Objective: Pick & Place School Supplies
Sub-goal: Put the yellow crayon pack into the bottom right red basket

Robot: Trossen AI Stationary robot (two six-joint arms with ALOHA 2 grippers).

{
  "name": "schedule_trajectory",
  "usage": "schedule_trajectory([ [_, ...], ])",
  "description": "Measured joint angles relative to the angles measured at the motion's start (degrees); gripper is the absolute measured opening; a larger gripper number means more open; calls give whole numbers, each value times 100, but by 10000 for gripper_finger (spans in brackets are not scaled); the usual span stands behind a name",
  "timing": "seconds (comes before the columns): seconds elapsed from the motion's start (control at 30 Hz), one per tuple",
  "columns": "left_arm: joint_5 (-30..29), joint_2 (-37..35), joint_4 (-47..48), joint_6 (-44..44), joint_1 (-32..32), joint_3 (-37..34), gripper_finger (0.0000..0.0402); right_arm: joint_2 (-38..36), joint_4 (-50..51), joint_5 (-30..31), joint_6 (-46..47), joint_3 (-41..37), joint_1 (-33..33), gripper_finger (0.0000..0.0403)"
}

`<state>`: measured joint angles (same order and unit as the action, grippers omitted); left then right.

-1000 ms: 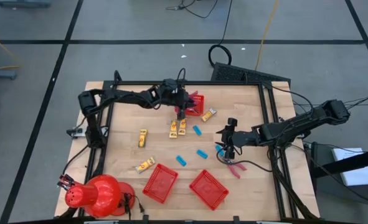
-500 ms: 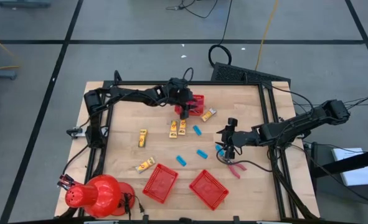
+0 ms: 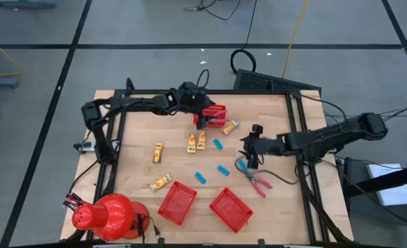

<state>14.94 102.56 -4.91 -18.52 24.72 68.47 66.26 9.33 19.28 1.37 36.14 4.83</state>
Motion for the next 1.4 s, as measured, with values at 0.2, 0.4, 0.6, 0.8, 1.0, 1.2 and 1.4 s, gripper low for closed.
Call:
schedule_trajectory([
  [0.2,-14,-702,804,-78,-133,-93,304,704,-316,-1165,-790,0,-1223,245],
  [0.4,-443,-1277,997,-62,-187,-725,319,1662,-387,-1502,-1647,223,-2049,247],
  [0.6,-755,-1981,568,221,-174,-1633,318,2239,-205,-1478,-2135,712,-2230,247],
  [0.8,-771,-2682,-90,535,-245,-2552,318,2219,-83,-1177,-2538,1045,-2213,247],
  [1.0,-815,-3103,-477,773,-351,-3139,323,2415,-75,-1215,-2653,1203,-2406,247],
  [1.2,-962,-3306,-540,831,-512,-3306,324,2862,39,-1489,-2759,1415,-2592,247],
  [1.4,-1078,-3401,-517,795,-679,-3327,324,3377,-29,-1418,-2931,1796,-2619,247],
])
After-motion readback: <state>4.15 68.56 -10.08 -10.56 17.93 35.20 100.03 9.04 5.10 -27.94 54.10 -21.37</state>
